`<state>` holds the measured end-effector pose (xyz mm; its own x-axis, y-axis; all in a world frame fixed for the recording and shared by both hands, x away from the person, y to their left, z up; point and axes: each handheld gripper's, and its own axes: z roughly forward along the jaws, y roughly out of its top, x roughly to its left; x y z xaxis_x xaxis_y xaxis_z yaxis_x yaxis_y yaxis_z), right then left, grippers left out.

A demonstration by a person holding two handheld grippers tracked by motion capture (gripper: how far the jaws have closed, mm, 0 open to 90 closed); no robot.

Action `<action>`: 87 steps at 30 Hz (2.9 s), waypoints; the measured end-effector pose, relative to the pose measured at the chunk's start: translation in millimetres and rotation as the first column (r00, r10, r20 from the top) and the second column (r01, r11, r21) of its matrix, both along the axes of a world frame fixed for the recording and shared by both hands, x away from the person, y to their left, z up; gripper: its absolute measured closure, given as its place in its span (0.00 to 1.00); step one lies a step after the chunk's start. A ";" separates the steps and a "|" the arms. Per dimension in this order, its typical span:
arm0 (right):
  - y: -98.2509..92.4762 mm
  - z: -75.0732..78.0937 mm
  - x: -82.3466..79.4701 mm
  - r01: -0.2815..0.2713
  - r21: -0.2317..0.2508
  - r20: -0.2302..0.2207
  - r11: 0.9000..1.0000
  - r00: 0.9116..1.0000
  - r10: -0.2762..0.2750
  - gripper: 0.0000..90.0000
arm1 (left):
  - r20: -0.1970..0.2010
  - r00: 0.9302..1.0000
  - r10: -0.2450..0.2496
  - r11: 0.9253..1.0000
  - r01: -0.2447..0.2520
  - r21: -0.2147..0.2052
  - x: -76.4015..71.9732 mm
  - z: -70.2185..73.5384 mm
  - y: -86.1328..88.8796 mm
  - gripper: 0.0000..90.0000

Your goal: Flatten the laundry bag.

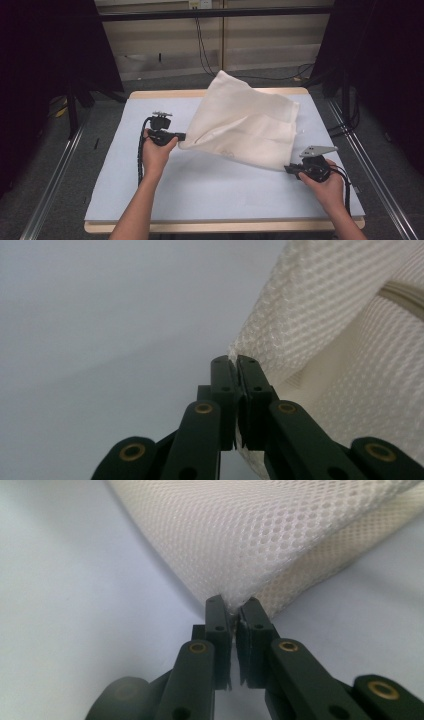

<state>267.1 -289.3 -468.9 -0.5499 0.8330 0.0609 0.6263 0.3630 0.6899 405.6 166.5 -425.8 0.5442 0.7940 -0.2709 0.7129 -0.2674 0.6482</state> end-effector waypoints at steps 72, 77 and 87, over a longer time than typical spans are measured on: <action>5.5 2.1 51.3 0.087 0.048 -0.011 0.995 0.996 -0.087 0.91 | -0.049 0.998 0.026 0.996 -0.022 0.086 11.2 6.2 32.3 0.48; 5.1 1.2 57.8 0.089 0.058 -0.019 0.994 0.996 -0.088 0.91 | -0.034 0.999 0.021 0.996 -0.017 0.089 28.6 3.4 24.5 0.55; 3.5 2.3 64.9 0.093 0.075 -0.040 0.993 0.995 -0.090 0.91 | -0.025 1.000 0.014 0.998 -0.012 0.064 53.2 0.6 19.1 0.65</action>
<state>332.0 -285.8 -466.6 -0.4676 0.8719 0.1452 0.6801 0.2500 0.6892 458.8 185.6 -425.2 0.5274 0.8170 -0.2333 0.7329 -0.2985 0.6114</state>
